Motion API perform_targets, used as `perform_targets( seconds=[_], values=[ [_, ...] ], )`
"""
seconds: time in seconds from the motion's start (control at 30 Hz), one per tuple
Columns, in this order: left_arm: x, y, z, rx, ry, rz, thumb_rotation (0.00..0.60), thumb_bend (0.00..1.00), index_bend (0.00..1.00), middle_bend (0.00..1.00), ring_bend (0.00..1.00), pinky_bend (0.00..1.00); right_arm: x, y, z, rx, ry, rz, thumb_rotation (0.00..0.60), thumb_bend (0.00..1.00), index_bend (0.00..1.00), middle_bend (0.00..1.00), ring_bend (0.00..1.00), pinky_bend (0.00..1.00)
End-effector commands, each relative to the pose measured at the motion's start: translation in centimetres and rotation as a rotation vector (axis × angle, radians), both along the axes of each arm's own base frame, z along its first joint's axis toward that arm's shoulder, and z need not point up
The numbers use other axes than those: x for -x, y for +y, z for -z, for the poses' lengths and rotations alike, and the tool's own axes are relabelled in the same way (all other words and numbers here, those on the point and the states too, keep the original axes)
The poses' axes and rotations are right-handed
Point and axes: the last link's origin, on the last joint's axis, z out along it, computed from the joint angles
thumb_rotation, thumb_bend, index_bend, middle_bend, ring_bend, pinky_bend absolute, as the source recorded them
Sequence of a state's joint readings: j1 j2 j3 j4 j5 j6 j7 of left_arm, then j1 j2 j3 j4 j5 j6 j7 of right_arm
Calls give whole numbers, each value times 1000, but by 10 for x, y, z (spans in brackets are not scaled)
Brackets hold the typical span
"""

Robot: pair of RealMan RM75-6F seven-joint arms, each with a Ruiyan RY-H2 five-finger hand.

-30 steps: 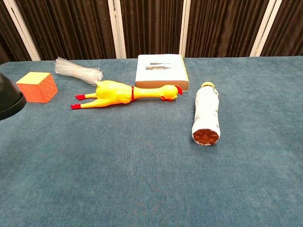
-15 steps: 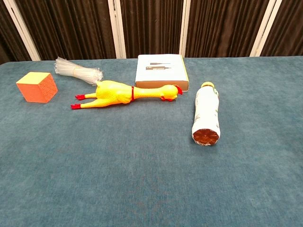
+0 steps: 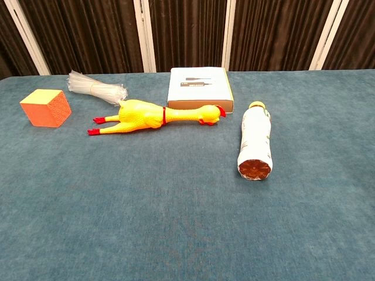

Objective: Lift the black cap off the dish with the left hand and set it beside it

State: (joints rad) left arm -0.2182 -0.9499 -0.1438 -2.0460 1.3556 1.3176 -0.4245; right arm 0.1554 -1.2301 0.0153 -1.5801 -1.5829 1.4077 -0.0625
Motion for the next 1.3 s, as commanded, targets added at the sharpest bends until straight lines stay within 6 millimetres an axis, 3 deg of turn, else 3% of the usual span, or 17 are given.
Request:
perform_targets(
  seconds=[0.03,0.2,0.33,0.43,0.53,0.73,0.97,1.3],
  values=[
    [40,-7,73,333,131,-107,600,505,266,494,0,0,-1,0,1,-2,2,-2,600,148,0,0,126,0],
    [27,11,45,156,78,-80,600,505,278,502,0,0,0,1,0,2,0,6,600,148,0,0,125,0],
    [39,14,39,114,146,-112,600,504,267,494,0,0,3,2,-1,2,-4,15,600,148,0,0,125,0],
    [65,21,56,144,225,-182,600,505,257,485,0,0,3,3,0,-5,-7,13,600,148,0,0,125,0],
    [85,31,78,167,192,-260,600,505,263,484,0,0,3,4,0,-8,-7,11,600,147,0,0,126,0],
    [106,47,103,146,220,-282,600,505,265,486,0,0,5,-1,2,-15,-8,20,600,147,0,0,126,0],
    [109,57,125,169,200,-280,600,505,265,485,0,0,5,-1,4,-22,-3,17,600,148,0,0,125,0],
    [79,64,141,186,143,-184,600,505,271,483,0,0,7,-1,5,-23,2,22,600,148,0,0,125,0]
  ],
)
